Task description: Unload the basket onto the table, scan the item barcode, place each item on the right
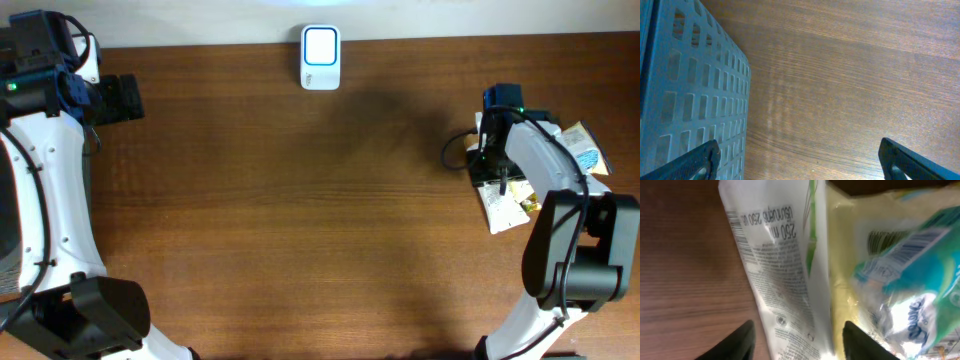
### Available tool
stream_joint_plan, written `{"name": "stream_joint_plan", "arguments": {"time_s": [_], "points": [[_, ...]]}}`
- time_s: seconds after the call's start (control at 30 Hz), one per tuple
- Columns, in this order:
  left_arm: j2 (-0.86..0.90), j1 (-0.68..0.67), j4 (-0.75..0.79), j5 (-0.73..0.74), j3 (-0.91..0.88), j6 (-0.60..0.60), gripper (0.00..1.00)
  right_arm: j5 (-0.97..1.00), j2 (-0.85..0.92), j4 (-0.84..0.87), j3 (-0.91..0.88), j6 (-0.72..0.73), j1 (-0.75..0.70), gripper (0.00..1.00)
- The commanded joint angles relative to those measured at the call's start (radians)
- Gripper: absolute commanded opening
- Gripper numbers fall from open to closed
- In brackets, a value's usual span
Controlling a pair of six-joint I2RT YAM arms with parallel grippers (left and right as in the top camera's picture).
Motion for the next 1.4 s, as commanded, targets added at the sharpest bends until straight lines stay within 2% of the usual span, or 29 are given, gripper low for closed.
{"name": "stream_joint_plan", "arguments": {"time_s": [0.0, 0.03, 0.13, 0.17, 0.27, 0.37, 0.57, 0.8, 0.93, 1.03, 1.1, 1.37], "points": [[0.002, 0.004, 0.001, 0.003, -0.001, 0.012, 0.99, -0.153, -0.075, -0.064, 0.164, 0.019, 0.024, 0.64], [0.002, 0.004, 0.001, 0.003, -0.001, 0.012, 0.99, -0.207, -0.098, -0.111, 0.237, 0.019, 0.035, 0.75], [0.002, 0.004, 0.002, 0.003, -0.001, 0.012, 0.99, -0.315, -0.176, -0.284, 0.483, 0.020, 0.074, 0.96], [0.002, 0.004, 0.002, 0.003, -0.001, 0.012, 0.99, -0.321, -0.210, -0.356, 0.579, 0.020, 0.093, 0.99], [0.002, 0.004, 0.001, 0.003, -0.001, 0.012, 0.99, -0.321, -0.296, -0.502, 0.780, 0.059, 0.147, 0.99], [0.002, 0.004, 0.001, 0.003, -0.001, 0.012, 0.99, -0.322, -0.389, -0.565, 0.888, 0.118, 0.178, 0.99], [0.002, 0.004, 0.001, 0.003, -0.001, 0.012, 0.99, -0.321, -0.536, -0.569, 0.895, 0.117, 0.183, 0.99], [0.002, 0.004, 0.001, 0.003, -0.001, 0.012, 0.99, -0.229, -0.672, -0.673, 0.895, 0.171, 0.183, 0.99], [0.002, 0.004, 0.001, 0.003, -0.001, 0.012, 0.99, -0.180, -0.754, -0.660, 0.888, 0.170, 0.164, 0.99], [0.002, 0.004, 0.002, 0.003, -0.001, 0.012, 0.99, -0.188, -0.850, -0.539, 0.766, 0.168, 0.114, 0.99], [0.002, 0.004, 0.001, 0.003, -0.001, 0.012, 0.99, -0.188, -0.951, -0.365, 0.566, 0.153, 0.097, 0.99], [0.002, 0.004, 0.001, 0.003, -0.001, 0.012, 0.99, -0.341, -1.398, 0.570, -0.470, 0.151, 0.098, 0.99]]}}
